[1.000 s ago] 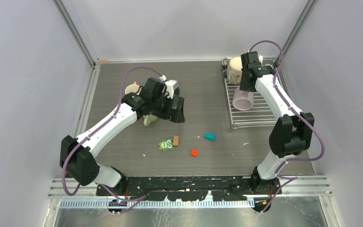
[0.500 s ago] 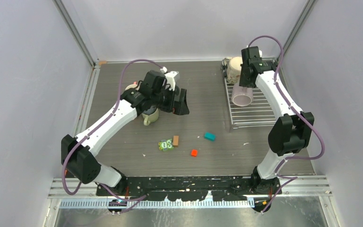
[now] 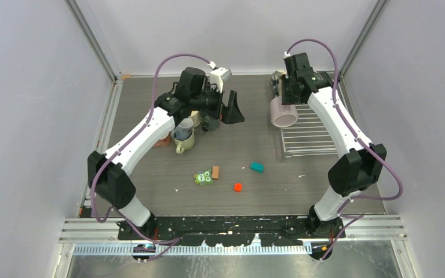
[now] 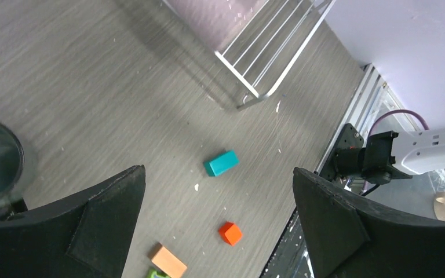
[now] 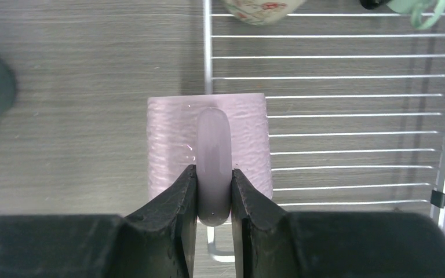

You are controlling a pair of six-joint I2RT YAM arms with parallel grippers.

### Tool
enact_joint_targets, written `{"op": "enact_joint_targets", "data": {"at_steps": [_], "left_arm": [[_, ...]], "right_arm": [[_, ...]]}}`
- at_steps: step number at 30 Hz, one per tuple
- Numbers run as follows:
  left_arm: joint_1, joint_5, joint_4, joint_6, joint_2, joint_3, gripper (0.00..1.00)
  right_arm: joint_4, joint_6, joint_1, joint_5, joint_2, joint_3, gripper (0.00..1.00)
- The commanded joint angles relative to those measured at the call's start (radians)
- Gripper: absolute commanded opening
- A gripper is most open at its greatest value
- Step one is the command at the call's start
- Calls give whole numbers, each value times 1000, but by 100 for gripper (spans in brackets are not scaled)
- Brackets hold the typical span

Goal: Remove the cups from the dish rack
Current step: Unload the cup from the dish rack.

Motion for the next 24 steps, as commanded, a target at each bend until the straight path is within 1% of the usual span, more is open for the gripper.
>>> {"op": "enact_joint_targets", "data": {"at_steps": [1, 4, 8, 12, 14, 17, 21, 24], "left_arm": [[59, 209, 92, 65, 56, 84, 99], [83, 272, 71, 101, 87, 132, 99], [105, 332, -60, 202, 141, 234, 97], [125, 453, -84, 229, 183, 283, 93], [125, 522, -129, 253, 209, 322, 89], [124, 571, -194, 307, 242, 381, 86], [124, 651, -208, 317, 262, 400, 84], [124, 696, -179, 294, 263, 373, 82]], "right_arm": [[11, -23, 34, -69, -148, 88, 1], [-4, -28, 64, -122, -182, 86, 1], [-21, -45, 103, -174, -224, 70, 1], [-35, -53, 136, -242, -262, 70, 1], [-39, -55, 147, -297, -280, 68, 1], [-38, -58, 169, -356, -301, 65, 1], [-43, -62, 195, -407, -323, 70, 1], [-52, -64, 205, -441, -330, 77, 1]]}}
